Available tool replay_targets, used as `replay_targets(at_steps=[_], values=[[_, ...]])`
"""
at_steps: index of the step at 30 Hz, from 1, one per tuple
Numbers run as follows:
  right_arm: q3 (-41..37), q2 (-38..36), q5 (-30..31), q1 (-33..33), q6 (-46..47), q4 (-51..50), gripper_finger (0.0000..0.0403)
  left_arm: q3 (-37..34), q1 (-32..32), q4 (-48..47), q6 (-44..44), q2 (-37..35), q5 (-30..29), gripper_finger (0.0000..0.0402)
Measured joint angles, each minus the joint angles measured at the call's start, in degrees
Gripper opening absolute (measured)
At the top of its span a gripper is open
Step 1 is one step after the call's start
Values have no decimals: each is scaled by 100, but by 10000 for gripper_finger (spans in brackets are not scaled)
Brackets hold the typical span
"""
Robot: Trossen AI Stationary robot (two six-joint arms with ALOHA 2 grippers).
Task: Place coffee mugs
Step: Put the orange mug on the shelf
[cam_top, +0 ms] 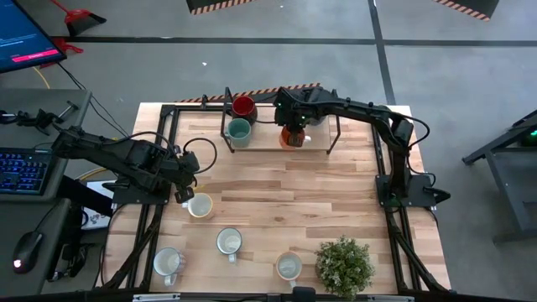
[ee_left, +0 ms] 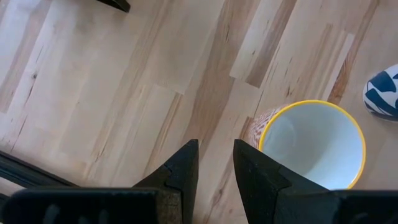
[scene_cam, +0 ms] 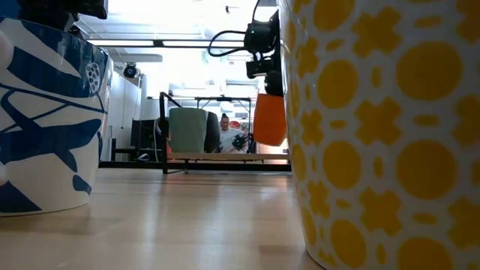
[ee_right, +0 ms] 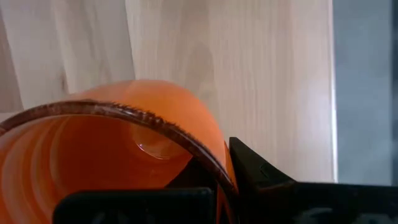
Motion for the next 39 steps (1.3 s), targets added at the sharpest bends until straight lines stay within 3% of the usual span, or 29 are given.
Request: replay_targets(at_steps=[39], values=[[7, 256, -27, -316, 87, -230, 0, 0, -2, 21, -15, -2, 42, 90]])
